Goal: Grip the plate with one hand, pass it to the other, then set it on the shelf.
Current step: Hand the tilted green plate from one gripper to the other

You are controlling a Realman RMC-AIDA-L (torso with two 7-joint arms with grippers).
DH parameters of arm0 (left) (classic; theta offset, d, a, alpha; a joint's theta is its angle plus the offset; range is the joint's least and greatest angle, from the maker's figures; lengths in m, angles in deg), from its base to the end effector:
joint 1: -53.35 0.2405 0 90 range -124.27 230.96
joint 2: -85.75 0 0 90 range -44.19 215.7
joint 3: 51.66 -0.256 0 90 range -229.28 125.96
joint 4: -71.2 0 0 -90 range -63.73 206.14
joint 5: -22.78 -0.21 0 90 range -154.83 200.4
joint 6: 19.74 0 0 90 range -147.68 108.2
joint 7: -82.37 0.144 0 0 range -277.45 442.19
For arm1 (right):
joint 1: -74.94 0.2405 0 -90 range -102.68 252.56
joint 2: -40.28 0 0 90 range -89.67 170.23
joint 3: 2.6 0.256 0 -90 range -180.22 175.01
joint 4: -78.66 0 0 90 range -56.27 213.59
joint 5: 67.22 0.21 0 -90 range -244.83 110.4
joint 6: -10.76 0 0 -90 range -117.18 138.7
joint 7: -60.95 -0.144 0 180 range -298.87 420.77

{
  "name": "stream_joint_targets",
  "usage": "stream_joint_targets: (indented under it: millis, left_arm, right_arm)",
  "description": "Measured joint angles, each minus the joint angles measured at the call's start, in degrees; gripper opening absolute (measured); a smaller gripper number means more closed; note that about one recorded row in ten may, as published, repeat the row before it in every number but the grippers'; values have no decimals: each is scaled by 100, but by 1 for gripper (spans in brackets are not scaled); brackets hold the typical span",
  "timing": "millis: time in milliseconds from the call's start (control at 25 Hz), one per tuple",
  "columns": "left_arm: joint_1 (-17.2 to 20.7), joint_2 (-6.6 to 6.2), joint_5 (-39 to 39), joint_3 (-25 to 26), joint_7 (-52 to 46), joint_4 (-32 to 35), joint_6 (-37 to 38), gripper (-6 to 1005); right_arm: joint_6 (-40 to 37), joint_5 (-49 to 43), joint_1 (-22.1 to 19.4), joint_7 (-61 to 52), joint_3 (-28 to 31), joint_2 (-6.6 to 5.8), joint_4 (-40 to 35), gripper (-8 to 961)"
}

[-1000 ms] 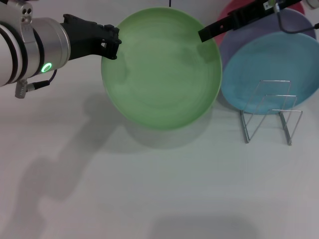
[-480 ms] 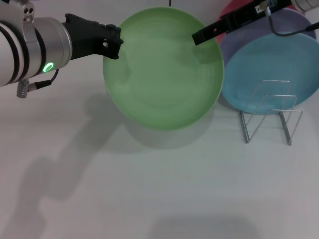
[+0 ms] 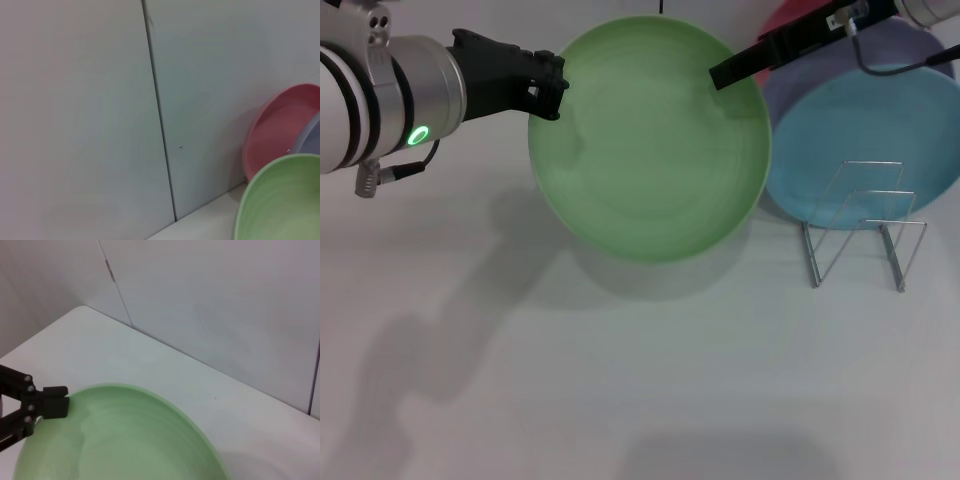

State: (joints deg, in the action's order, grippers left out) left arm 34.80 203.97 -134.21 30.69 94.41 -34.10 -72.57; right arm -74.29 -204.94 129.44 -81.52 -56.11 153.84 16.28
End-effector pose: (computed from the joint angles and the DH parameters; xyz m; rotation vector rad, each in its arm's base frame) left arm -0.0976 0.3551 0.0323 -2.1778 -0.5715 -0.2197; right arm 0.1001 0.4439 0.0688 -2.5646 0.9491 0.1218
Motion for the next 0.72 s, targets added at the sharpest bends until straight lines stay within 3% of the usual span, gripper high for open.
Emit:
stream_joint_targets:
  millis: [80, 720]
  left_arm:
    - [-3, 0, 2, 0, 0, 6, 0, 29]
    - [-8, -1, 119, 11, 74, 12, 0, 33]
  right_arm:
    - [10, 0, 0, 1, -45, 3, 0, 542]
    - [79, -105, 78, -6, -107, 8, 148, 498]
